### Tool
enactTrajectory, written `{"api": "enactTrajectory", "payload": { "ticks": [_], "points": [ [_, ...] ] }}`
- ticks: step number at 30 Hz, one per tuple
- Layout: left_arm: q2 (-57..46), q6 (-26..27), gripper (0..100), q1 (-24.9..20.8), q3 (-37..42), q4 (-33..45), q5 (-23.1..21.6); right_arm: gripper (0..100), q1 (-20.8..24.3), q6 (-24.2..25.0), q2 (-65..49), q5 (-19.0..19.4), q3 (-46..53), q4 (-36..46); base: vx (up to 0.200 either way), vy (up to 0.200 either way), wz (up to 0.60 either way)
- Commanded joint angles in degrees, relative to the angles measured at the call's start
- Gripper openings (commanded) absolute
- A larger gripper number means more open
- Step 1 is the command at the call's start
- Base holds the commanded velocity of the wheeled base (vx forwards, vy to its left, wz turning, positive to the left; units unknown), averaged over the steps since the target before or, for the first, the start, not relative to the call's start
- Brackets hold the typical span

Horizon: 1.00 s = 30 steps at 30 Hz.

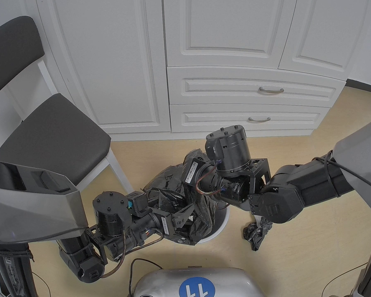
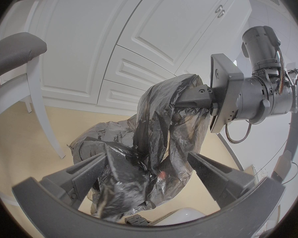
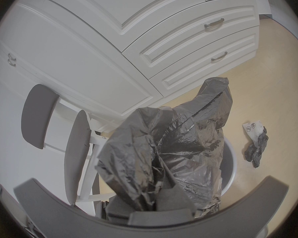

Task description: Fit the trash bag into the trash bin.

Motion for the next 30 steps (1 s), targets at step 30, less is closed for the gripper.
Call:
{"api": "enactTrajectory", "payload": {
  "ticks": [30],
  "points": [
    [-26.2, -8.4, 100, -3.0, 4.3, 33.6, -0.4, 0, -0.3, 0.2, 0.5, 0.0, -0.5, 3.2, 0.000, 0.000, 0.00]
  ]
}}
